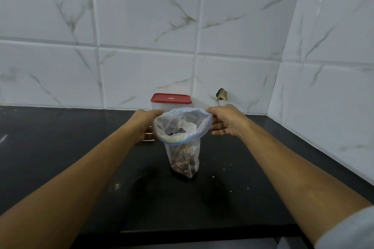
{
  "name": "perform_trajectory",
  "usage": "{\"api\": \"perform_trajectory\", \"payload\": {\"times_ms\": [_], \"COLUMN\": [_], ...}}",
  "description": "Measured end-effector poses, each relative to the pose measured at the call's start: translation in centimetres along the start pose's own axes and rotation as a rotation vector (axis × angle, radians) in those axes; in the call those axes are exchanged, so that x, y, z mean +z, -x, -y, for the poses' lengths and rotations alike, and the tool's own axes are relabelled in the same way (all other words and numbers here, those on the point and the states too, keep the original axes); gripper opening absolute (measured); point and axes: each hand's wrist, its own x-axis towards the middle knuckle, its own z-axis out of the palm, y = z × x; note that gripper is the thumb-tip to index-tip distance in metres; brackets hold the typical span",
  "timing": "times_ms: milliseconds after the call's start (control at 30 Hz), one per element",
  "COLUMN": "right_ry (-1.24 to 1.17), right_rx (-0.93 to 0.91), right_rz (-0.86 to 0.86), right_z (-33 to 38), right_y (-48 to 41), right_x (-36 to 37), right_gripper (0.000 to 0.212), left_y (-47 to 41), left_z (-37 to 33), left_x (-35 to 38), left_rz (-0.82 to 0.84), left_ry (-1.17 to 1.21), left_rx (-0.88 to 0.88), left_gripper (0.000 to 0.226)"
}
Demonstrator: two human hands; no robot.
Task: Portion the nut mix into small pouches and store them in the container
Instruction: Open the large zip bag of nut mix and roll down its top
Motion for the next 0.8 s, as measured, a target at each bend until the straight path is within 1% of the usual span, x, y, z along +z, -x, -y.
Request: {"api": "perform_trajectory", "payload": {"times_ms": [67,167,267,333,400,467,567,600,667,733,800], "right_ry": [0.015,-0.010,0.006,0.012,0.006,0.001,-0.001,0.000,0.008,0.014,0.022], "right_rx": [-0.019,-0.027,-0.052,-0.074,-0.087,-0.093,-0.106,-0.117,-0.150,-0.197,-0.244], "right_rz": [0.038,0.093,0.123,0.109,0.089,0.098,0.150,0.172,0.193,0.155,0.081], "right_z": [0.6,1.4,1.6,1.6,1.5,1.4,1.5,1.5,1.6,1.8,2.1], "right_y": [-0.2,-0.6,-0.9,-1.2,-1.4,-1.5,-1.5,-1.4,-1.2,-1.3,-1.6], "right_x": [0.4,1.0,1.3,1.4,1.3,1.3,1.3,1.3,1.3,1.2,0.9], "right_gripper": [0.022,0.007,0.010,0.011,0.014,0.014,0.013,0.013,0.012,0.014,0.013], "left_y": [-0.3,-0.6,-0.5,-0.8,-1.2,-1.7,-2.4,-2.5,-2.8,-3.0,-3.0], "left_z": [-0.6,-1.6,-2.1,-2.2,-2.2,-2.2,-2.2,-2.4,-3.0,-3.8,-4.5], "left_x": [0.3,0.9,1.7,1.8,1.7,1.5,1.9,2.0,2.1,2.3,2.3], "left_rz": [0.019,0.077,0.151,0.154,0.133,0.100,0.030,0.025,0.068,0.110,0.093], "left_ry": [-0.088,-0.113,-0.116,-0.214,-0.295,-0.307,-0.341,-0.357,-0.388,-0.441,-0.521], "left_rx": [0.000,-0.022,-0.022,0.025,0.059,0.083,0.214,0.266,0.323,0.340,0.372], "left_gripper": [0.033,0.031,0.025,0.024,0.030,0.040,0.050,0.056,0.063,0.059,0.040]}}
